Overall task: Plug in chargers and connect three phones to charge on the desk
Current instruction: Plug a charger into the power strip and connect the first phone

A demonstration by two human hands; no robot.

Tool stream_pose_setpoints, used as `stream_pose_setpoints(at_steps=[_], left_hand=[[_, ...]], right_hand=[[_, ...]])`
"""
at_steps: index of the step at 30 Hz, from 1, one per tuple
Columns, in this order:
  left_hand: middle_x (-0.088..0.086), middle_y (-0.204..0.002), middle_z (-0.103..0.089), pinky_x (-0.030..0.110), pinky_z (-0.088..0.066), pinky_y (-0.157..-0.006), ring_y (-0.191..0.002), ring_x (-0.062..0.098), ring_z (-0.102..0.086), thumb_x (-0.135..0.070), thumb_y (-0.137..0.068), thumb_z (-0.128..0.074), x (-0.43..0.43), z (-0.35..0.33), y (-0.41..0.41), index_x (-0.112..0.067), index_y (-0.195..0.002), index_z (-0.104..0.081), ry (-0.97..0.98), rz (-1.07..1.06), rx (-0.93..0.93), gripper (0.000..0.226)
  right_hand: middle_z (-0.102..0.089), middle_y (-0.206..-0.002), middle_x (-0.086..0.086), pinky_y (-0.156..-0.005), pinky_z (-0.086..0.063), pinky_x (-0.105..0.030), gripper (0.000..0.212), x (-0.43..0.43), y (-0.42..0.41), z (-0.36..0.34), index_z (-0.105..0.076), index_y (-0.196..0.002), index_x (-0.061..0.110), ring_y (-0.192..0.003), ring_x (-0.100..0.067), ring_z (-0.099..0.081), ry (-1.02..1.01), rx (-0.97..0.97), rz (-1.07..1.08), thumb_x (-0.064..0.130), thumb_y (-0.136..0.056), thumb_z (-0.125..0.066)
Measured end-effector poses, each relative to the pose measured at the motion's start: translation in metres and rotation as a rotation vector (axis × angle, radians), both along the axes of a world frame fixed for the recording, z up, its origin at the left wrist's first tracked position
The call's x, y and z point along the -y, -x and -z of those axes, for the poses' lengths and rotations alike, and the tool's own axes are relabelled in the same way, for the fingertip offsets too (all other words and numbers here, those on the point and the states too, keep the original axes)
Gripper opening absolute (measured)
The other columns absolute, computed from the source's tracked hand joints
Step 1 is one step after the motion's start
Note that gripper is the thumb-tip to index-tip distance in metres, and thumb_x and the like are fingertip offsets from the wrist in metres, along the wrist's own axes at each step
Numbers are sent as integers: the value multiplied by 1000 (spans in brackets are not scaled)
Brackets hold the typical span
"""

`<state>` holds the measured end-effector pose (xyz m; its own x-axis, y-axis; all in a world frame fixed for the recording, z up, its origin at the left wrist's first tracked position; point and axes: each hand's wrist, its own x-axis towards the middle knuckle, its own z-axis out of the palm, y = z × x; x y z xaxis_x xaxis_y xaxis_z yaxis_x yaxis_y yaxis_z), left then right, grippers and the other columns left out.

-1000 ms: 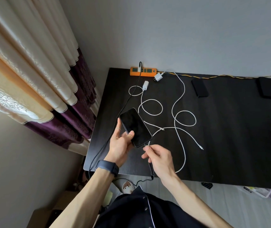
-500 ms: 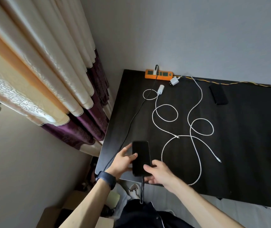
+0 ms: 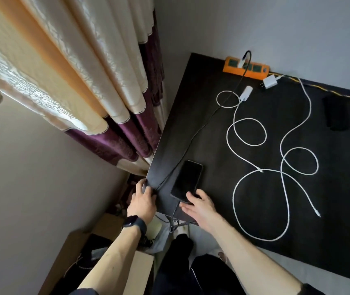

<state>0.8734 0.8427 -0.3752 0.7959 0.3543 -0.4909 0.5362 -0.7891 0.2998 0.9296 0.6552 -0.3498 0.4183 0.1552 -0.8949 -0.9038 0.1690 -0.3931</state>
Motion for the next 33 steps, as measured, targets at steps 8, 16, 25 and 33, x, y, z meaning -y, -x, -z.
stream_pose_setpoints(at_steps=[8, 16, 25, 33], left_hand=[[0, -138, -42, 36, -50, -80, -103, 32, -60, -35, -91, -65, -10, -2, -9, -19, -112, -60, 142, -164, 87, 27], [2, -129, -56, 33, -47, -94, -114, 25, -59, -39, -85, -73, -24, 1, 6, -22, -108, -68, 219, -195, 118, 29], [0, -130, -58, 35, -48, -95, -115, 27, -58, -42, -89, -67, -26, -6, 3, -27, -112, -66, 197, -129, 72, 27], [3, -130, -50, 45, -53, -80, -110, 30, -55, -41, -95, -55, -7, -9, 4, -18, -111, -63, -8, -213, 48, 29]], right_hand=[[-74, -81, -2, -75, -62, -43, 17, -2, 11, 22, -57, -92, 12, -73, -23, -76, 457, 219, -529, 27, -95, -62], [-62, -125, 4, -64, -54, -38, 33, -7, 46, 23, -50, -122, 23, -87, -14, -77, 96, -67, -627, 35, -94, -63], [-74, -88, -3, -71, -55, -35, 18, -17, 18, 20, -54, -87, 14, -76, -20, -75, 452, 284, -644, 30, -95, -59], [-66, -120, -18, -86, -50, -41, 57, -30, -2, -1, -45, -125, 8, -111, -38, -63, 951, 527, -1134, 54, -93, -55]])
